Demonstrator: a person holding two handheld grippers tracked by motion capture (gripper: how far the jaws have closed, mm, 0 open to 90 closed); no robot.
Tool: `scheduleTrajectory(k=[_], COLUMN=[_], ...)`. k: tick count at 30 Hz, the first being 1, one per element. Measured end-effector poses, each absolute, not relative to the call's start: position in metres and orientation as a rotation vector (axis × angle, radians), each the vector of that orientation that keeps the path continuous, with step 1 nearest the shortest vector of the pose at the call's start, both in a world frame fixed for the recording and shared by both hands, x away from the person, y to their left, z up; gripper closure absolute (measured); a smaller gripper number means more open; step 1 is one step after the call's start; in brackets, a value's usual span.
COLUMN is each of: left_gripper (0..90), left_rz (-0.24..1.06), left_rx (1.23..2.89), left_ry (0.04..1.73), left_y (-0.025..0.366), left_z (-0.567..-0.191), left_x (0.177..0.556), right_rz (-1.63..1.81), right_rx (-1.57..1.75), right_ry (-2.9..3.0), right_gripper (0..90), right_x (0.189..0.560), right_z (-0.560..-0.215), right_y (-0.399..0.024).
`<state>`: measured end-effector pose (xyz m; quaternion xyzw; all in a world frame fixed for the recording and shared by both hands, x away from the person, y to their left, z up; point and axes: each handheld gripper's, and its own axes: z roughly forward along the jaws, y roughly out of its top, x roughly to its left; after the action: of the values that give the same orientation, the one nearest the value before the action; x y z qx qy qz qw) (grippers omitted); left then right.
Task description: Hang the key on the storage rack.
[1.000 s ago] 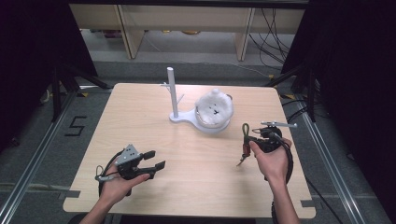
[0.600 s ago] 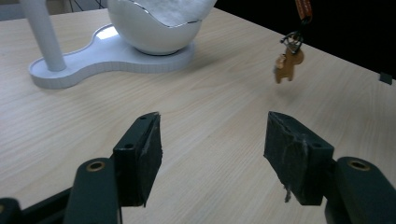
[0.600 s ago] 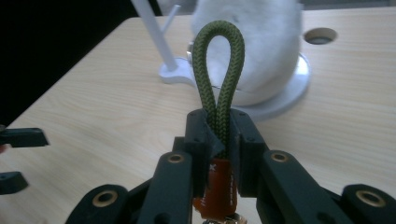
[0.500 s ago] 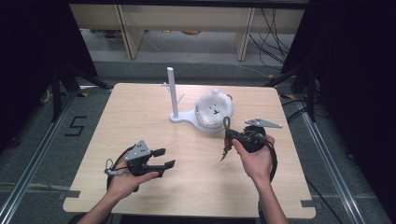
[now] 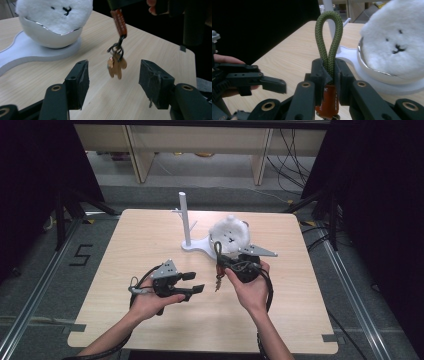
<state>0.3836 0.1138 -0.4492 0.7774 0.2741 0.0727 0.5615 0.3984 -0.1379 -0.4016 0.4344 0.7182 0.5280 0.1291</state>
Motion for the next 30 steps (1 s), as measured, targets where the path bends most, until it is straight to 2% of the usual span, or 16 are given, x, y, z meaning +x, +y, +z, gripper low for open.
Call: scheduleTrajectory(k=[8, 20, 27, 30], left_gripper=[44.7, 56.0, 67.0, 75.8], left_rz=[0.133, 0.101, 0.063, 0.058], left_rx=[1.821, 1.797, 1.770, 1.755], left_ry=[0.646, 0.667, 0.681, 0.682], left_y=[0.101, 0.096, 0.096, 0.097], left_z=[-0.446, -0.444, -0.443, -0.443], left_x=[0.395, 0.407, 0.409, 0.410], right_rz=[1.564, 1.587, 1.603, 1.622], right_rx=[1.255, 1.209, 1.202, 1.225], right_ry=[2.092, 2.090, 2.091, 2.087], right_gripper=[79.7, 79.6, 79.6, 79.6], right_x=[0.397, 0.397, 0.396, 0.395], right_z=[-0.404, -0.406, -0.406, -0.406], right_y=[-0.125, -0.115, -0.113, -0.113])
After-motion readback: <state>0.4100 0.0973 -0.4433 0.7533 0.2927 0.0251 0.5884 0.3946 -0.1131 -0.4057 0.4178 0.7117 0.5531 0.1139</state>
